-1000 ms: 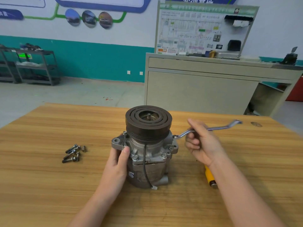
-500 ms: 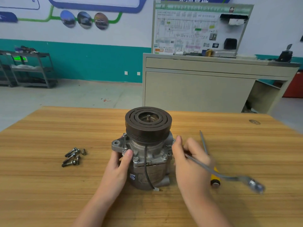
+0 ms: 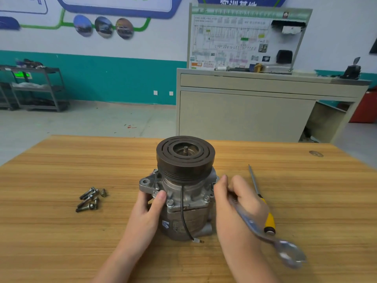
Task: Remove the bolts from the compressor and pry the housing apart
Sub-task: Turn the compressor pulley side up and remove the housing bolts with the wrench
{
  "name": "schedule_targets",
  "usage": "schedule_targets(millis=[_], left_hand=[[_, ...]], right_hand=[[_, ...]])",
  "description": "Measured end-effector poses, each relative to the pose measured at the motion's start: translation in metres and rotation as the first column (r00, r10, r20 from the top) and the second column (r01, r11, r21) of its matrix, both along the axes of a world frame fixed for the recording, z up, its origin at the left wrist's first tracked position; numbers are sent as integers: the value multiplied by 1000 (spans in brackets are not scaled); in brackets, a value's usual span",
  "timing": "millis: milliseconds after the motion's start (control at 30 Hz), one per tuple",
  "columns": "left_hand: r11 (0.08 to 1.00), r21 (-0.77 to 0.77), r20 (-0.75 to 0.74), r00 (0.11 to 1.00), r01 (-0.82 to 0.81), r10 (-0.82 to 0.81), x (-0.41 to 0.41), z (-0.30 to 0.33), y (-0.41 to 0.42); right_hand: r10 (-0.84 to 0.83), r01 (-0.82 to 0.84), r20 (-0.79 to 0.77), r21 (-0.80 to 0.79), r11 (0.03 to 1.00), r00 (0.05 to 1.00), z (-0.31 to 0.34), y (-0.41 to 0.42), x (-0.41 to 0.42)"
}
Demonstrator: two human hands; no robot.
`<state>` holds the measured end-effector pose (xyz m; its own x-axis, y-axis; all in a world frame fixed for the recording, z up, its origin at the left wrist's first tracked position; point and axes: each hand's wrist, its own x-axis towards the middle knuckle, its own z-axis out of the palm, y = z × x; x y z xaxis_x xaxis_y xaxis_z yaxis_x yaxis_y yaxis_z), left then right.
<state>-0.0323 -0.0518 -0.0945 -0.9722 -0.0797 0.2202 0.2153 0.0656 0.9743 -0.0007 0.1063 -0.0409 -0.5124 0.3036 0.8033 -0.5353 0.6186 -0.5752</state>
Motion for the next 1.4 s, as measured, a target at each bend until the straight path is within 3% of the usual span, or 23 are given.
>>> schedule_targets(millis=[67,133,200,267,333,400,500,600,667,700,767,833,900,933,967,1033,1300,1400], left_hand=[[1000,6,2,1000,7,-7,0,-1,1],[1000,25,5,1000,4,-5,-1,-2,1],[999,41,5,1000,1,-1,0,-3,1],[998,59,3,1000,-13,13,-1,-3,2],[998,52,-4,1000,-22,22,-2,-2,3],[999,48,-22,1000,-21,22,-2,0,3],[998,65,-31,999,-6,8,-1,2,3],[998,67,-28,1000,-1,2,-1,2,0],[999,50,-29,1000,-2,3,-1,1,0],[999,47,-31,999,-5,6,-1,1,0],[999,42,-40,999,-23,25,-2,-1,0],[999,27,-53,998,-32,33,-3,-2,1],[999,22,-51,998,-25,26,-4,-2,1],[1000,25,-44,999,-15,16,-4,-3,1],[1000,24,-41,999,-10,11,-4,-3,1],[1000,15,-48,999,-10,11,-4,-3,2],[1000,10,-44,999,-28,29,-4,-4,1],[999,36,-57,998,-17,19,-3,-2,2]], right_hand=[[-87,84,13,148,985,996,-3,-5,1],[-71,65,41,131,989,997,-8,-4,3],[105,-97,90,-90,991,990,-15,5,4],[301,-225,151,-383,896,942,-16,21,-1],[592,-344,174,-673,655,787,-12,48,-15],[834,-376,145,-842,387,533,-4,73,-38],[973,-314,167,-926,210,158,9,84,-72],[989,-299,145,-944,136,-9,14,80,-93],[997,-316,68,-946,73,27,17,79,-93],[994,-332,3,-942,40,109,18,80,-90],[921,-394,-111,-918,48,372,14,79,-77],[789,-448,-90,-859,247,608,4,73,-58],[626,-404,80,-700,589,775,-3,59,-38],[548,-362,182,-578,731,816,-5,52,-33],[490,-332,264,-472,817,830,-7,46,-30],[428,-307,337,-357,882,838,-10,38,-29],[475,-429,456,-207,879,753,-1,56,-37],[494,-435,429,-235,869,756,-4,53,-35]])
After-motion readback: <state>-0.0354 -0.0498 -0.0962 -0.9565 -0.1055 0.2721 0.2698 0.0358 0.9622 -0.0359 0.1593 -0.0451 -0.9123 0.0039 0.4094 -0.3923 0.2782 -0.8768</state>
